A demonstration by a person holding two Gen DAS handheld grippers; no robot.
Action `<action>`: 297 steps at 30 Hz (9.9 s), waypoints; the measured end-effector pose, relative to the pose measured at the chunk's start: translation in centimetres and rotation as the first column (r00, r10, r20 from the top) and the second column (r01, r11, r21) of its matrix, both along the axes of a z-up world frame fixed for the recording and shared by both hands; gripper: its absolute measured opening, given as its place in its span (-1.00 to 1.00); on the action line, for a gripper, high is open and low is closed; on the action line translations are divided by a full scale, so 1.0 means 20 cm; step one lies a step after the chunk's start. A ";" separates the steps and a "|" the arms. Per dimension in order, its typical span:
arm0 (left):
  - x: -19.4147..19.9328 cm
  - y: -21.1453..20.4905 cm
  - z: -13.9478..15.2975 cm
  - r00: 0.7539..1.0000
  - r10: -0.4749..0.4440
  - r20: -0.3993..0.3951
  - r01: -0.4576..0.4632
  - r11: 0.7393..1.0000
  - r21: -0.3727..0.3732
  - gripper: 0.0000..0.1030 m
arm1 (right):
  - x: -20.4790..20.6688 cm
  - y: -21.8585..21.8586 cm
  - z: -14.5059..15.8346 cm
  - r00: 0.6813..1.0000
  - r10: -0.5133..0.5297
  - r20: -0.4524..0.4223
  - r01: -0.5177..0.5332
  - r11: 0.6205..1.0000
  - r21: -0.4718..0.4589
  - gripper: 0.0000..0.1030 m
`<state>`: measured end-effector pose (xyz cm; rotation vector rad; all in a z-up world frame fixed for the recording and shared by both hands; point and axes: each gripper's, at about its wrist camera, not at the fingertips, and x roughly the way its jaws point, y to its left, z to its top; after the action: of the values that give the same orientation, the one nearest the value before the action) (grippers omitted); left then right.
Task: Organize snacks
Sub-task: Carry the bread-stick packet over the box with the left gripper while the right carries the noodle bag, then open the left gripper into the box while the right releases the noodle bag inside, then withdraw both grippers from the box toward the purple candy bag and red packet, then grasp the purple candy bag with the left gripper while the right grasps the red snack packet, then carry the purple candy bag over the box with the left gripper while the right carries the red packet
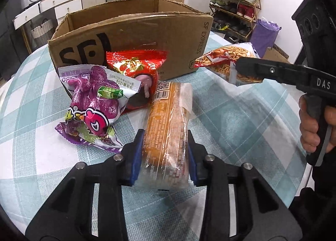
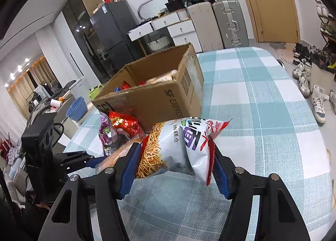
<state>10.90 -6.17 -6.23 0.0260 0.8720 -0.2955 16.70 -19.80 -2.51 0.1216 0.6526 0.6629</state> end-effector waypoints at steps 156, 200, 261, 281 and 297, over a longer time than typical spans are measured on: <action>0.12 0.53 0.35 0.946 0.295 0.133 -0.302 0.953 0.037 0.99 | 0.06 0.39 0.05 0.996 -0.036 0.083 0.047 0.990 -0.134 0.99; 0.27 0.46 0.04 0.983 0.182 0.004 -0.182 0.983 0.018 0.44 | 0.17 0.43 -0.10 0.998 -0.062 -0.004 0.061 0.985 -0.163 0.99; 0.08 0.67 0.31 0.967 0.231 0.109 -0.216 0.967 -0.137 -0.10 | 0.01 0.56 0.01 1.000 0.005 0.027 -0.002 0.992 -0.127 -0.10; -0.01 0.51 0.55 0.956 0.246 0.160 -0.227 0.966 -0.128 -0.10 | -0.12 0.24 0.22 0.991 0.029 0.131 -0.018 0.997 -0.080 -0.10; 0.14 0.40 0.75 0.940 0.278 0.201 -0.260 0.959 -0.109 -0.10 | -0.05 0.23 0.47 0.975 0.039 0.219 -0.020 0.996 -0.089 -0.10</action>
<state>13.64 1.77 8.80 -0.1341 0.6386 -0.0681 15.68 -15.11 6.88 -0.0418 0.4682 0.6652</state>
